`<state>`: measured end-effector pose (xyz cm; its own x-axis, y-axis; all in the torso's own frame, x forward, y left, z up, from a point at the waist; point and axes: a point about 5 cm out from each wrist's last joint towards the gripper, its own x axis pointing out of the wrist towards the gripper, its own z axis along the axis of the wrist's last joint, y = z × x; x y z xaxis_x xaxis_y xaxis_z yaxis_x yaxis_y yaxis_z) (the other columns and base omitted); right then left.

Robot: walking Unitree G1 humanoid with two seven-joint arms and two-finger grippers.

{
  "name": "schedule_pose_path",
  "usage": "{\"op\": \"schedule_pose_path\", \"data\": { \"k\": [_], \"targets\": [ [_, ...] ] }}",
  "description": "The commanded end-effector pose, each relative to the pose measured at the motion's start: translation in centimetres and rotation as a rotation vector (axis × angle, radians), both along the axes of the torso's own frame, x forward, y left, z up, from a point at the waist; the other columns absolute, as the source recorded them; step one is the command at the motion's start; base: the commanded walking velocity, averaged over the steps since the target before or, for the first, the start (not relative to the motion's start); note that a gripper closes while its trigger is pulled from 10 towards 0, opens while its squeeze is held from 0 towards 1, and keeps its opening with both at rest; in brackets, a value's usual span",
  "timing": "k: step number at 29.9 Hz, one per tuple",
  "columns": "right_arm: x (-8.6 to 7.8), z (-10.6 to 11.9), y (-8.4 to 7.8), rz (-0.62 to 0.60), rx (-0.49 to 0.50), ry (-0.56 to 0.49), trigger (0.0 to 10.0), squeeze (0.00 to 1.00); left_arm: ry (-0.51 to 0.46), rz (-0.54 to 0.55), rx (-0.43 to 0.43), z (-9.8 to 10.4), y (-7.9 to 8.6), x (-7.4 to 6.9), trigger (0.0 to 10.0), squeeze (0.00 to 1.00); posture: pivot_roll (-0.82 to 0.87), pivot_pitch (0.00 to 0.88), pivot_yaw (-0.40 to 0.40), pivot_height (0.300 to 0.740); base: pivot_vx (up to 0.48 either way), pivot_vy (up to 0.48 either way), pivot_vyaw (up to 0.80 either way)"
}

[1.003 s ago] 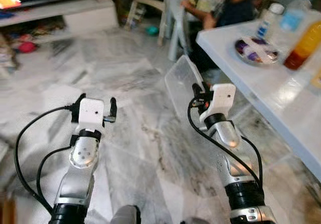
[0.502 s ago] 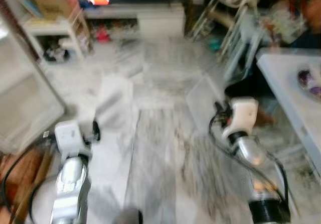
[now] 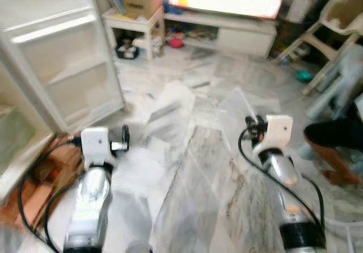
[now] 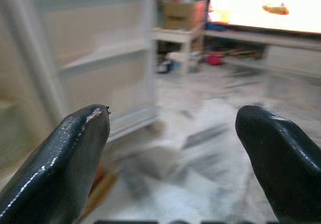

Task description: Restocking fridge

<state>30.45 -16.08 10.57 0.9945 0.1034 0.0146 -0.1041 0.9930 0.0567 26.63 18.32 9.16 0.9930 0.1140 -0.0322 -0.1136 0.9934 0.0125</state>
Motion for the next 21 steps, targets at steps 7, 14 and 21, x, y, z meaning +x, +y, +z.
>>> {"op": "schedule_pose_path", "data": {
  "k": [7,14,21],
  "targets": [
    [-1.1,-0.5,-1.8,-0.075,0.119,0.033,10.0,0.00,0.065,0.036,-0.065,-1.6,0.5,-1.7,10.0,0.00,0.05,0.000,-0.039,0.740,0.000,0.000,0.78],
    [-1.2,0.0,-2.2,-0.074,0.112,0.008,10.0,0.00,0.082,0.040,-0.017,-2.1,1.6,-2.3,10.0,0.00,0.03,0.000,-0.025,0.740,0.000,0.000,0.79],
    [-3.3,-0.9,-3.7,-0.068,0.047,0.049,10.0,0.00,0.142,0.029,0.021,-3.0,3.1,-4.6,10.0,0.00,0.03,0.008,-0.026,0.740,0.000,0.000,0.78]
  ]
}}
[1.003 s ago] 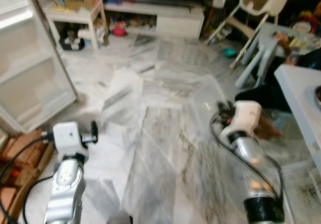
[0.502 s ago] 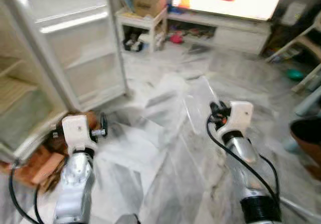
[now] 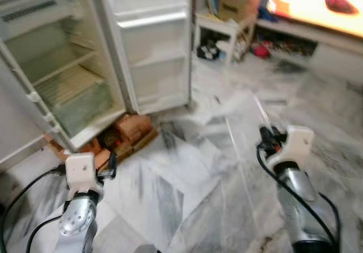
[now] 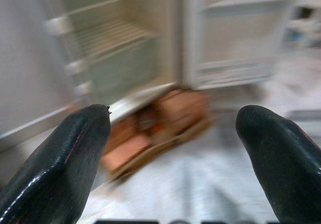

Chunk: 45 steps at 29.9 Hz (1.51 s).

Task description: Restocking fridge

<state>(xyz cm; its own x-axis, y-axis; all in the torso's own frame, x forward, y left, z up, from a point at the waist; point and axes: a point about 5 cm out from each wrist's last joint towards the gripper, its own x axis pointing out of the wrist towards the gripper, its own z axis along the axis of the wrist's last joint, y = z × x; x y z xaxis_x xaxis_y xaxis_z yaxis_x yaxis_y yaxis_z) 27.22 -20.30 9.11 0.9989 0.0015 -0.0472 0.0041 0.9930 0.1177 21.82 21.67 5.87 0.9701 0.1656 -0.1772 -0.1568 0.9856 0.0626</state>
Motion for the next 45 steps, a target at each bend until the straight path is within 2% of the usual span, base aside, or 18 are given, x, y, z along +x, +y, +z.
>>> {"op": "schedule_pose_path", "data": {
  "k": [1,5,13,17,30,33,45],
  "targets": [
    [-0.4,0.3,0.4,0.046,-0.017,-0.003,10.0,0.00,-0.006,-0.023,-0.005,0.2,-0.2,-0.1,10.0,0.00,0.03,0.016,-0.031,0.740,0.000,0.000,0.78],
    [-0.5,0.1,0.6,0.060,-0.019,0.009,10.0,0.00,-0.016,-0.034,-0.008,0.3,-0.5,-0.3,10.0,0.00,0.03,0.016,-0.037,0.740,0.000,0.000,0.78],
    [0.5,1.0,3.3,0.201,0.031,-0.029,10.0,0.00,-0.051,-0.064,0.001,1.0,-1.5,1.1,10.0,0.00,0.04,0.014,-0.021,0.740,0.000,0.000,0.78],
    [0.4,1.5,4.8,0.298,0.072,-0.039,10.0,0.00,-0.058,-0.079,0.001,1.3,-1.6,1.5,10.0,0.00,0.04,0.014,-0.019,0.740,0.060,0.000,0.77],
    [0.4,1.8,5.3,0.369,0.069,-0.042,10.0,0.00,-0.055,-0.084,-0.003,1.1,-2.2,1.6,10.0,0.00,0.04,0.008,-0.028,0.740,0.327,0.000,0.74],
    [0.5,1.9,5.3,0.385,0.040,-0.050,10.0,0.00,-0.055,-0.083,-0.006,1.1,-2.3,1.7,10.0,0.00,0.04,0.007,-0.030,0.740,0.480,0.000,0.63],
    [1.2,1.8,5.3,0.352,-0.006,-0.055,10.0,0.00,-0.060,-0.076,-0.007,1.2,-2.4,2.4,10.0,0.00,0.04,0.002,-0.029,0.740,0.469,0.000,0.23]
  ]
}}
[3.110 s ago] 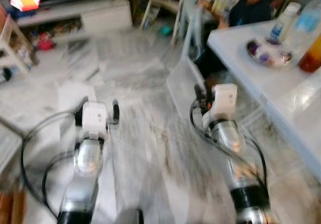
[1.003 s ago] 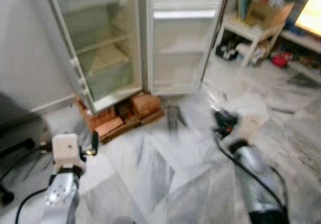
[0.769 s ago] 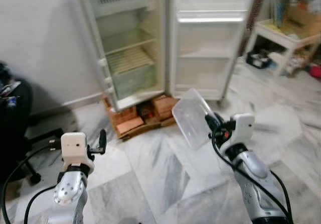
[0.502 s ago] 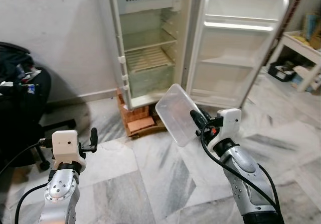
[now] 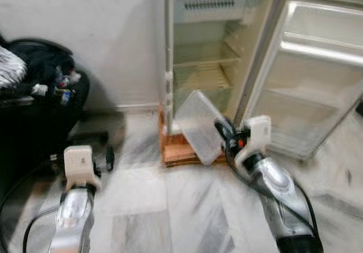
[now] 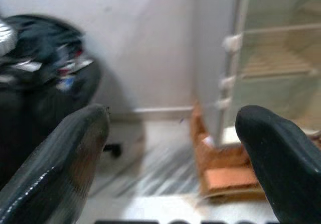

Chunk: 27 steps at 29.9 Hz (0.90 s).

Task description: Restocking fridge

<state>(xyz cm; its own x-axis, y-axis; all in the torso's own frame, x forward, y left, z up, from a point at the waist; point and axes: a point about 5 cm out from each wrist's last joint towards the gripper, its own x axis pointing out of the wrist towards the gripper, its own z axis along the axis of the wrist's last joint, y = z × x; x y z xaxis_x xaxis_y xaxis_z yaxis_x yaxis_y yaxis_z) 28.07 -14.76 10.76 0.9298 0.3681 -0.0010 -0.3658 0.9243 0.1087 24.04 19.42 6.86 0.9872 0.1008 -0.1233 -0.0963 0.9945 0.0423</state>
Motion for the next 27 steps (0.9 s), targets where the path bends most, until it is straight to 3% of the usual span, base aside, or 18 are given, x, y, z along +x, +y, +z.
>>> {"op": "schedule_pose_path", "data": {
  "k": [1,17,21,27],
  "targets": [
    [0.37,0.16,-0.29,-0.032,-0.006,-0.009,10.0,0.00,-0.004,-0.012,0.007,0.19,-0.18,0.18,10.0,0.00,0.04,0.000,-0.028,0.740,0.465,0.000,0.00],
    [1.00,0.14,-0.41,-0.080,-0.026,-0.031,10.0,0.00,-0.010,-0.025,0.003,0.29,-0.71,0.93,10.0,0.00,0.04,0.000,-0.025,0.740,0.456,0.000,0.00],
    [1.01,0.09,-0.03,-0.062,-0.050,-0.048,10.0,0.00,-0.007,-0.027,-0.007,0.22,-0.88,1.08,10.0,0.00,0.04,0.000,-0.025,0.740,0.384,0.286,0.00],
    [1.04,-0.15,0.29,-0.074,-0.058,-0.048,10.0,0.00,-0.005,-0.025,-0.003,0.21,-0.75,1.13,10.0,0.00,0.05,0.000,-0.026,0.740,0.329,0.349,0.61]
  ]
}}
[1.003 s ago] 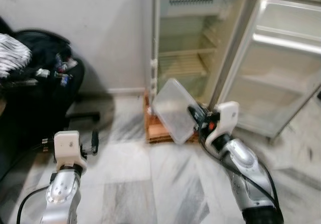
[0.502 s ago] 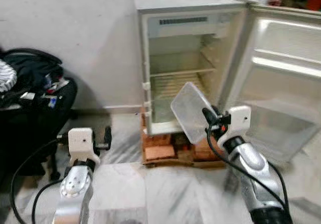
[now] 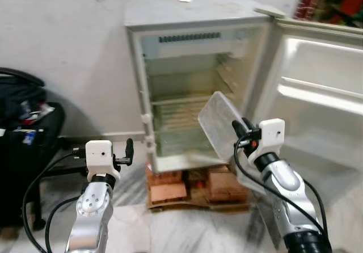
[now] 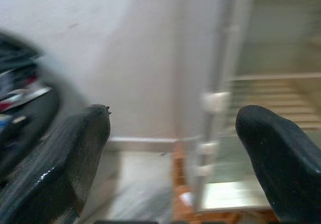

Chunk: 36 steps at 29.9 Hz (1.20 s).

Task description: Restocking fridge

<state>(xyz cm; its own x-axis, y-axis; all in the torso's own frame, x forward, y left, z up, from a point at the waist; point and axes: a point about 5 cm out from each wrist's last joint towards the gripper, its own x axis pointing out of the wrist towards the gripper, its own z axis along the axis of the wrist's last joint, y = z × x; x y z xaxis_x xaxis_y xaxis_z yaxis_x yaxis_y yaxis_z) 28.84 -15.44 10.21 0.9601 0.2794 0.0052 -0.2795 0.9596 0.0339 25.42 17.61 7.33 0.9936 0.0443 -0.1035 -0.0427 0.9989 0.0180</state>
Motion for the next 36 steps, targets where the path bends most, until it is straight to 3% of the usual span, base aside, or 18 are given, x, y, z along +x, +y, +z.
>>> {"op": "schedule_pose_path", "data": {
  "k": [1,7,12,27,36],
  "targets": [
    [0.3,0.4,1.0,0.019,0.011,-0.017,10.0,0.00,0.016,0.029,0.024,-0.2,1.1,-0.2,10.0,0.00,0.05,0.000,-0.025,0.740,0.349,0.330,0.00],
    [0.3,0.1,-0.4,-0.033,0.008,-0.011,10.0,0.00,0.017,0.032,0.034,-0.2,0.8,-0.1,10.0,0.00,0.05,0.000,-0.026,0.740,0.198,0.040,0.00],
    [-0.2,-0.8,-2.6,-0.151,0.016,0.030,10.0,0.00,0.016,0.016,0.036,-0.3,0.6,-0.4,10.0,0.00,0.06,0.005,-0.041,0.740,0.000,0.000,0.00],
    [-0.6,-1.8,-1.8,-0.187,0.023,0.052,10.0,0.00,0.033,-0.044,0.005,-0.5,0.3,-0.8,10.0,0.00,0.07,0.000,-0.028,0.740,0.016,0.000,0.00],
    [-0.7,-2.4,-1.5,-0.132,0.050,0.094,10.0,0.00,0.037,-0.039,-0.004,-0.6,0.3,-1.1,10.0,0.00,0.07,0.006,-0.032,0.740,0.265,0.000,0.00]
  ]
}}
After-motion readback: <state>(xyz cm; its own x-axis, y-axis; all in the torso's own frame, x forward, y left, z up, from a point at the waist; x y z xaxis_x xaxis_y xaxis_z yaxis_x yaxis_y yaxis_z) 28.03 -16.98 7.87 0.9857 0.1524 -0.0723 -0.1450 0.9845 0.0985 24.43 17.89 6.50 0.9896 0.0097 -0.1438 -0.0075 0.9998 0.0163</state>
